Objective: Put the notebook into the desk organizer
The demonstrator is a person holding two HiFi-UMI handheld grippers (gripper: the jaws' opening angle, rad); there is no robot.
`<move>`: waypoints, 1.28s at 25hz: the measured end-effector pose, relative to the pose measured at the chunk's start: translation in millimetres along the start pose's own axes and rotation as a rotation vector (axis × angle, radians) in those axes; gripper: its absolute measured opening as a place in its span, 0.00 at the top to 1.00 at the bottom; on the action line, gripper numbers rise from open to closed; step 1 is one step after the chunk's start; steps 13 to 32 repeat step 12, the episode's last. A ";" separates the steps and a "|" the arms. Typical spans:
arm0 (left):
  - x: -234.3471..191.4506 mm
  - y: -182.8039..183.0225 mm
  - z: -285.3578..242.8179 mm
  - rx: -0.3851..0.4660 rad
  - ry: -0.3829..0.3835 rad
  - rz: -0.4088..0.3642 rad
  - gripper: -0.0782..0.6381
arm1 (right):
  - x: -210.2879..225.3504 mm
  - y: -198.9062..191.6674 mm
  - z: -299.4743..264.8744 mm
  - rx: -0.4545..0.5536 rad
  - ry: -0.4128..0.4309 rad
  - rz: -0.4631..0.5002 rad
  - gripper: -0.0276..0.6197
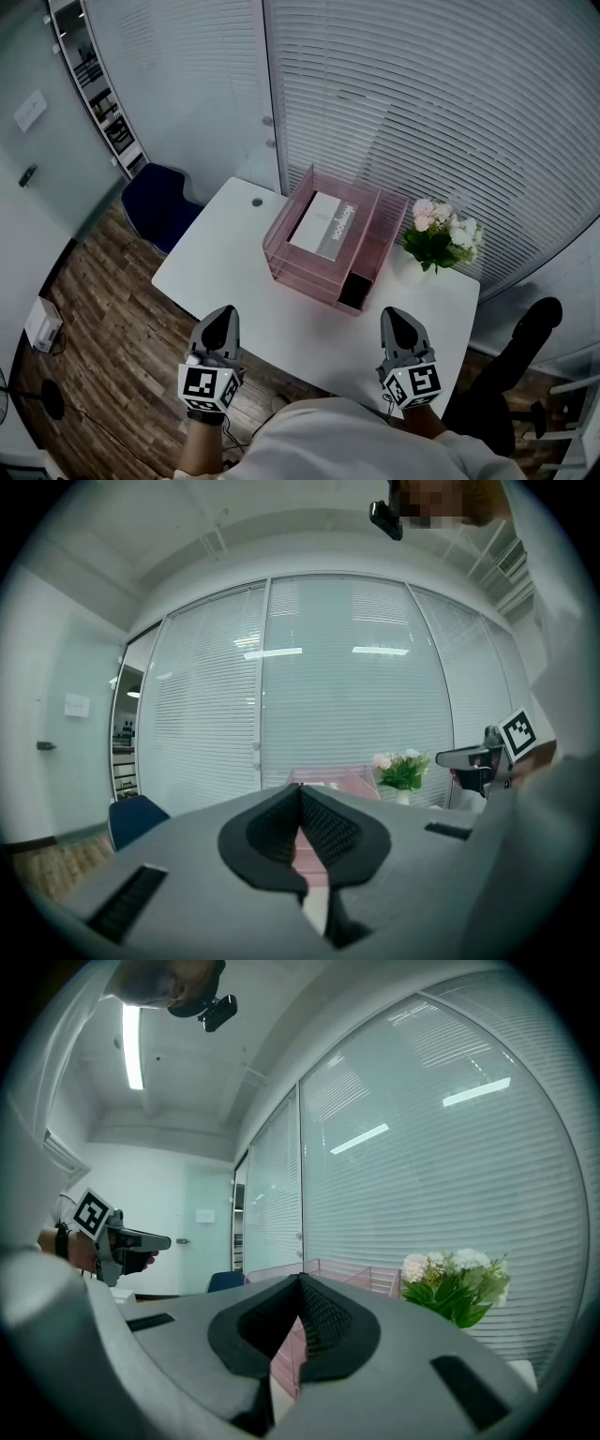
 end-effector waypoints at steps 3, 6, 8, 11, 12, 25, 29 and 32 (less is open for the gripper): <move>0.0 0.7 -2.2 0.001 -0.004 -0.004 0.88 | 0.2 1.8 -1.2 0.002 -0.003 -0.002 0.94; -0.4 2.0 -4.1 0.002 -0.007 -0.008 0.88 | 0.8 1.8 -2.0 0.002 -0.003 0.000 0.94; -0.6 2.6 -4.6 0.001 -0.007 -0.009 0.88 | 0.7 1.3 -1.9 0.000 -0.004 -0.001 0.94; -0.3 2.7 -6.6 0.000 -0.008 -0.009 0.88 | 1.3 1.0 -2.9 0.000 -0.007 -0.004 0.94; -0.3 2.6 -7.5 0.000 -0.009 -0.009 0.88 | 1.5 0.9 -3.5 0.000 -0.008 -0.004 0.94; -0.3 2.6 -7.5 0.000 -0.009 -0.009 0.88 | 1.5 0.9 -3.5 0.000 -0.008 -0.004 0.94; -0.3 2.6 -7.5 0.000 -0.009 -0.009 0.88 | 1.5 0.9 -3.5 0.000 -0.008 -0.004 0.94; -0.3 2.6 -7.5 0.000 -0.009 -0.009 0.88 | 1.5 0.9 -3.5 0.000 -0.008 -0.004 0.94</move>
Point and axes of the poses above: the fingertips, and each gripper's own axes: z backward along the fingers, x to its right, y out of its top, the point moved 1 cm from there along z, backward along the fingers, and after that the axes turned 3 degrees about z, right-handed, at the moved point
